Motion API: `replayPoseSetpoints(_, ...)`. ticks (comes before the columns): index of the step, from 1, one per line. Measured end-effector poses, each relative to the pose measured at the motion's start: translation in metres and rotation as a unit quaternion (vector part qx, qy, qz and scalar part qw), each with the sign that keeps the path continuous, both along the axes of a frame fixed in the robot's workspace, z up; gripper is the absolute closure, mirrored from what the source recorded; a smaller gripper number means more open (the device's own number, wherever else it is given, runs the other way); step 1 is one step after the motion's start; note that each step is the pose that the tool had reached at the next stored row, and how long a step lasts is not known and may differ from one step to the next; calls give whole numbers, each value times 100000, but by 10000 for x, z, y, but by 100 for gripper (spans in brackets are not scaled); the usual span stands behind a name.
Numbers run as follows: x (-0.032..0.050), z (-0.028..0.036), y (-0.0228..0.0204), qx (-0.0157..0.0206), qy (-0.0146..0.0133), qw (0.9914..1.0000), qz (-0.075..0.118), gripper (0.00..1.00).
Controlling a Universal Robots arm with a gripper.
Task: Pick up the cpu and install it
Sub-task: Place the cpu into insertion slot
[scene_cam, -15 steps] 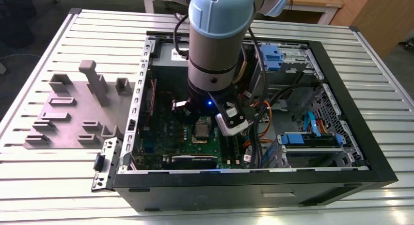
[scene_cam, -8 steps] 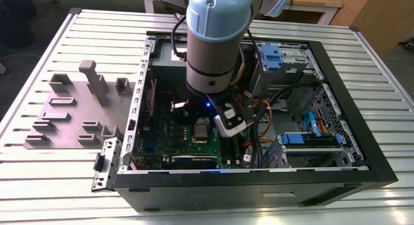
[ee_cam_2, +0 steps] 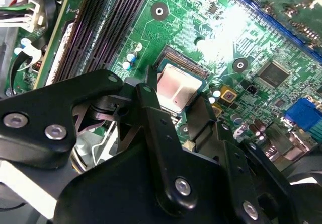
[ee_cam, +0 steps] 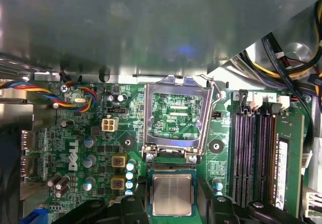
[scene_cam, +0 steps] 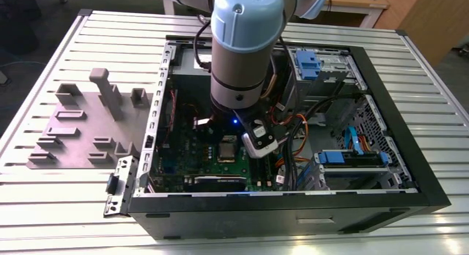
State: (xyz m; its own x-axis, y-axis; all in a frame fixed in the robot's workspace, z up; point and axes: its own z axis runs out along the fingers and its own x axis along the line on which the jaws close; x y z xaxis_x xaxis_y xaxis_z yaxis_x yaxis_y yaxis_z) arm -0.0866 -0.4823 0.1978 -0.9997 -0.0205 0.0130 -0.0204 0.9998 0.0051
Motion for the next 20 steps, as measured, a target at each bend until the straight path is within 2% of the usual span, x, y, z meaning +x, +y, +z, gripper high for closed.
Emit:
replayPoseSetpoints(13, -2, -54, -13, -6, 17, 100000, -6, 53)
replayPoseSetpoints(20, -8, -59, -12, -2, 14, 100000, -222, 53)
